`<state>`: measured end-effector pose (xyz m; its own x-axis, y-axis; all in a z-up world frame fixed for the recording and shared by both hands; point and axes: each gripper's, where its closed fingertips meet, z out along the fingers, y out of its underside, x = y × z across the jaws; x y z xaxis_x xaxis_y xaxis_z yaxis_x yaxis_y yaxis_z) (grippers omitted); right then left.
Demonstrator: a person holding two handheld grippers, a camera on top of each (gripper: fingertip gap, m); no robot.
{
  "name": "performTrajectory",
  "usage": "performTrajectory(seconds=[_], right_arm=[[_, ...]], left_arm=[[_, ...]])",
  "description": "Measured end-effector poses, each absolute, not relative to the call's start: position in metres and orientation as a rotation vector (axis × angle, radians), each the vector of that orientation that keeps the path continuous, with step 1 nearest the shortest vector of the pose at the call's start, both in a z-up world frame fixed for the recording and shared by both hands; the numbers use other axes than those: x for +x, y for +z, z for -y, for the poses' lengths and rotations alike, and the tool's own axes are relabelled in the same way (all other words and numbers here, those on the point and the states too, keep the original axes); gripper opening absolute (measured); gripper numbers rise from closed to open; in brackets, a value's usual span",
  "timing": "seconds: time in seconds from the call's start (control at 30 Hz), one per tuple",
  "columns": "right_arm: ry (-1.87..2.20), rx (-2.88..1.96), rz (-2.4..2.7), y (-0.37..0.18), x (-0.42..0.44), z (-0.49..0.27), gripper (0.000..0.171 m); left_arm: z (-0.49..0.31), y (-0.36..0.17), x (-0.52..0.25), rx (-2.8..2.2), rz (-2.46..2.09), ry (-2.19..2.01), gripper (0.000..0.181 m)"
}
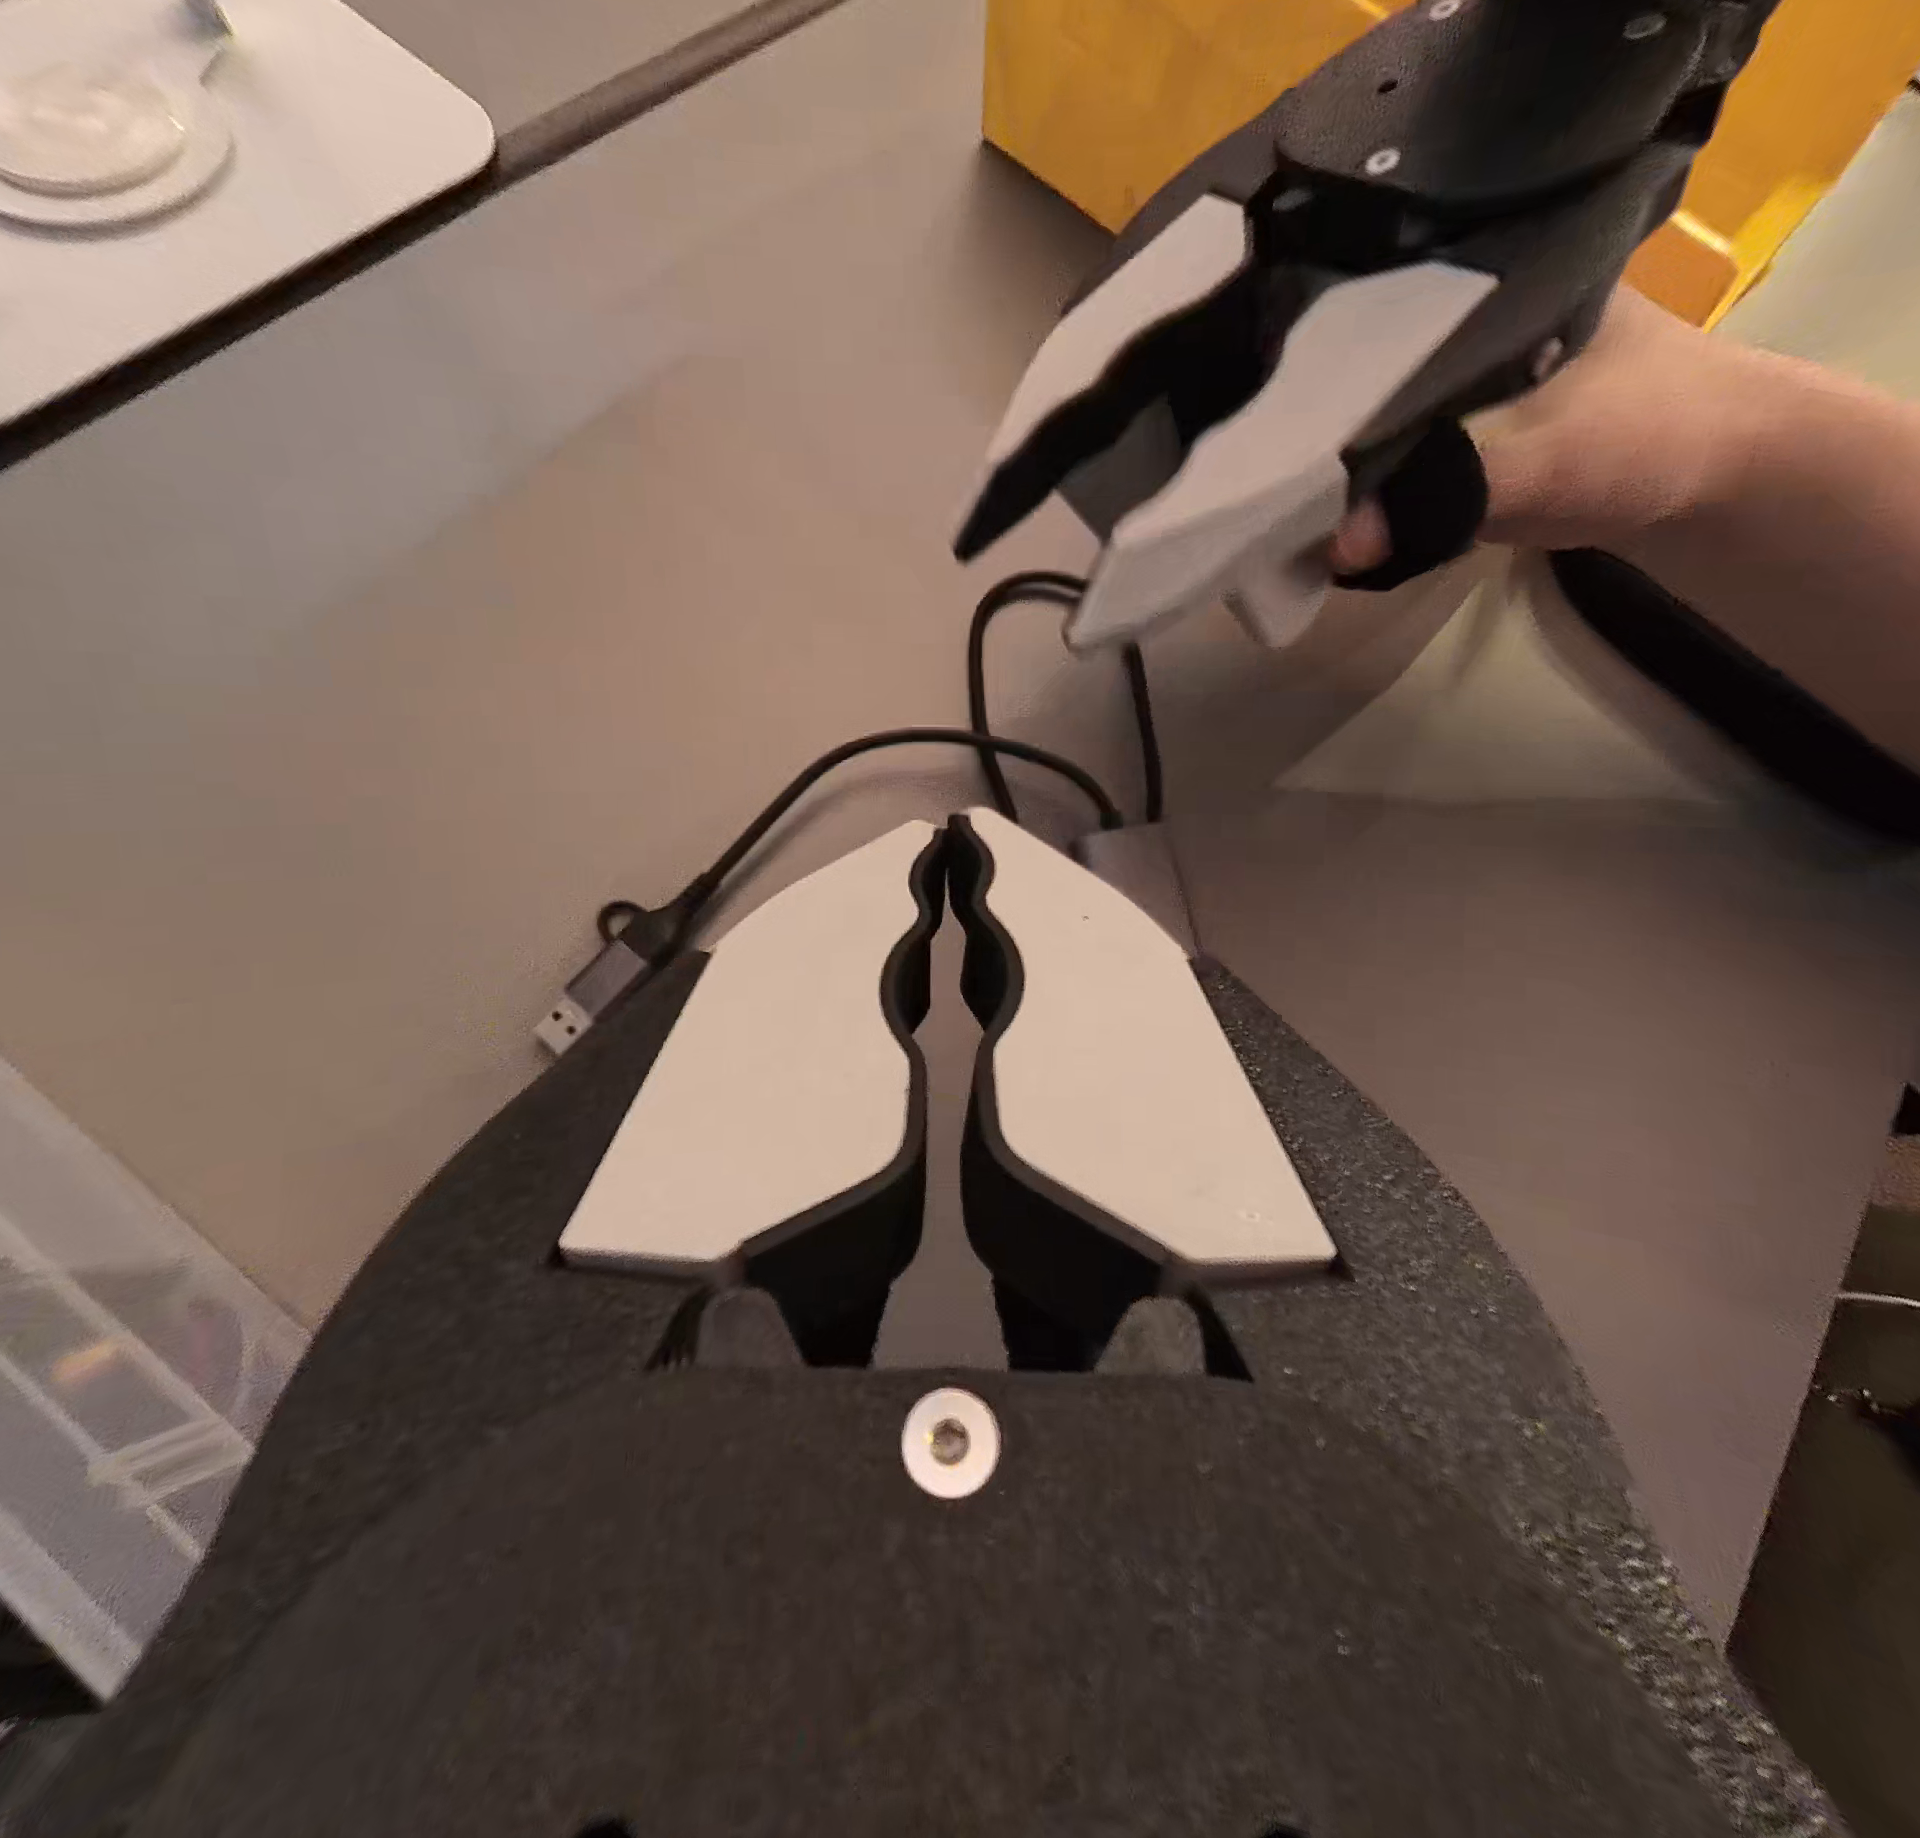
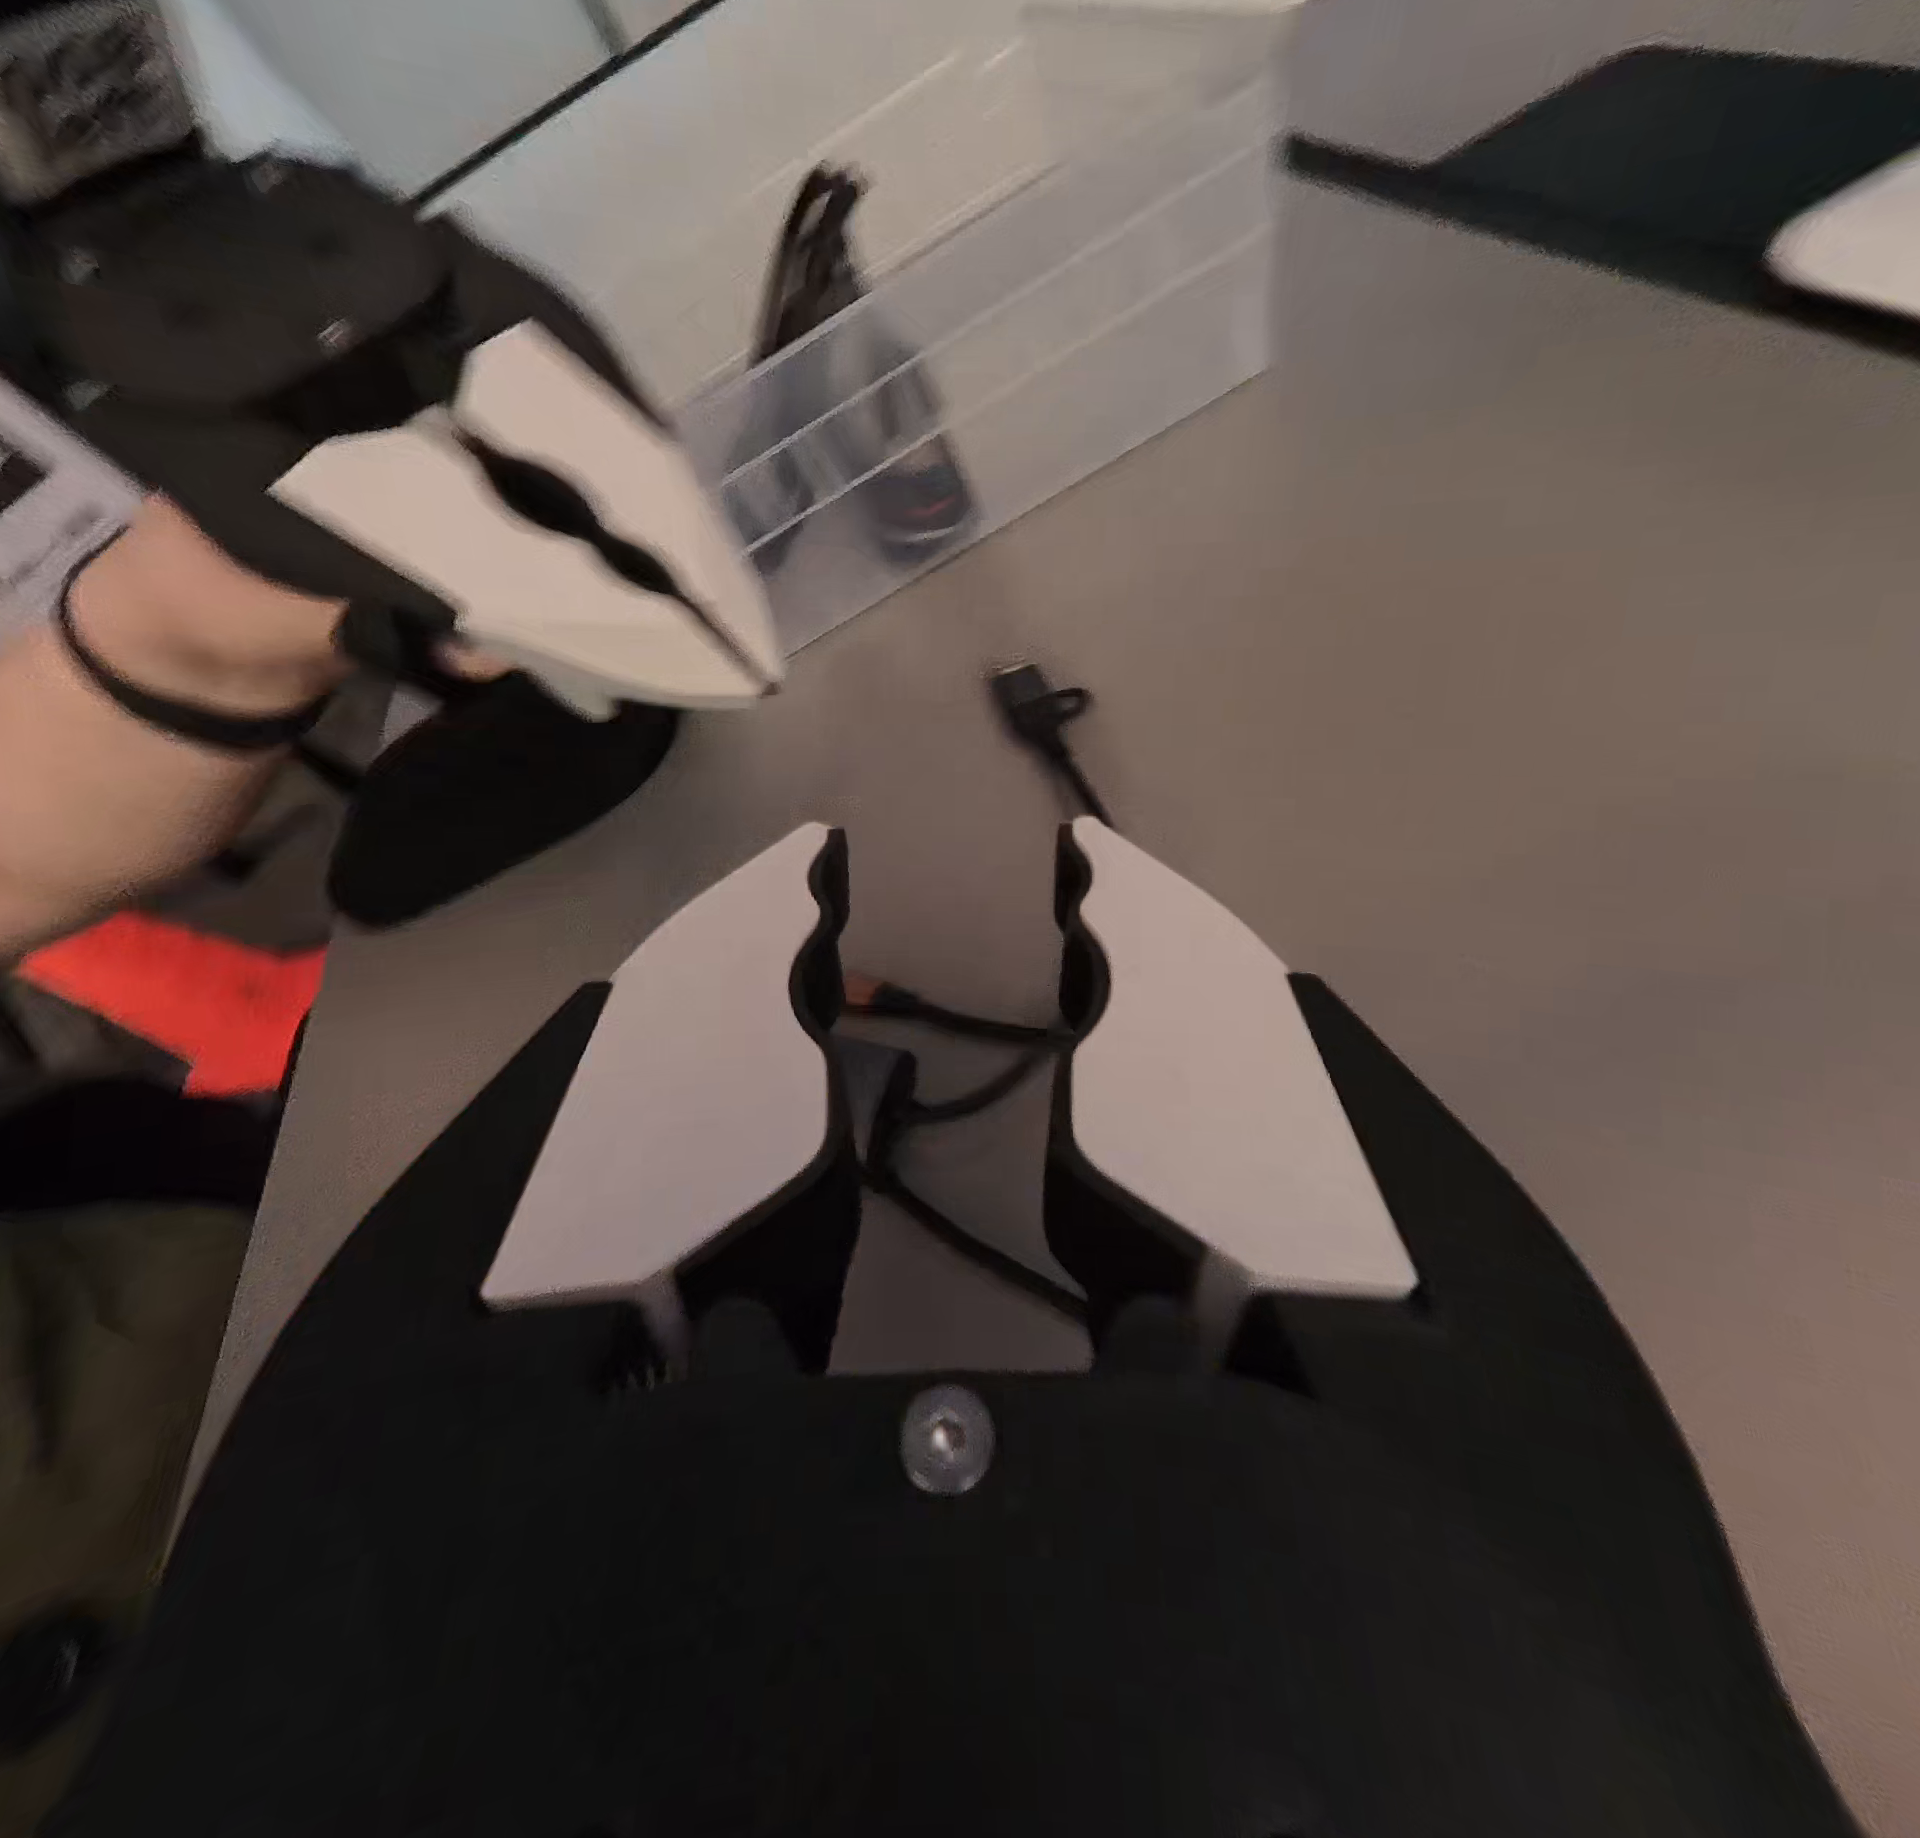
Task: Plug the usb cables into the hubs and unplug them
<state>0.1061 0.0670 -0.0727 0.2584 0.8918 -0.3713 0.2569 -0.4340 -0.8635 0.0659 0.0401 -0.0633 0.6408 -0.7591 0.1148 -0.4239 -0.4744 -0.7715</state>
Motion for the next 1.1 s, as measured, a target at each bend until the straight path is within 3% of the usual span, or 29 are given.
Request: performTrajectory(seconds=[0.17, 0.33, 0.5, 0.6, 0.77, 1.1], right_arm=[[1.277, -1.544, 1.537, -0.075, 0.09, 0.005, 0.041], [0.897, -1.408, 1.94, -0.12, 0.096, 0.025, 0.053], [0.777, -1.413, 2.179, -0.151, 0.087, 0.025, 0.055], [0.824, -1.456, 2.241, -0.151, 0.085, 0.027, 0.044], [0.819, -1.455, 2.265, -0.155, 0.083, 0.027, 0.041], [0.923, -1.385, 2.056, -0.124, 0.082, 0.019, 0.034]], left_arm=[[-0.025, -0.075, 0.06, -2.098, -0.951, -0.506, 0.0], [0.002, -0.076, 0.047, -2.022, -0.902, -0.512, 0.009], [0.017, -0.075, 0.039, -1.963, -0.83, -0.587, 0.031], [0.027, -0.073, 0.036, -1.92, -0.844, -0.578, 0.046], [0.041, -0.087, 0.035, -1.895, -0.886, -0.558, 0.066], [0.051, -0.104, 0.055, -1.955, -0.88, -0.566, 0.06]])
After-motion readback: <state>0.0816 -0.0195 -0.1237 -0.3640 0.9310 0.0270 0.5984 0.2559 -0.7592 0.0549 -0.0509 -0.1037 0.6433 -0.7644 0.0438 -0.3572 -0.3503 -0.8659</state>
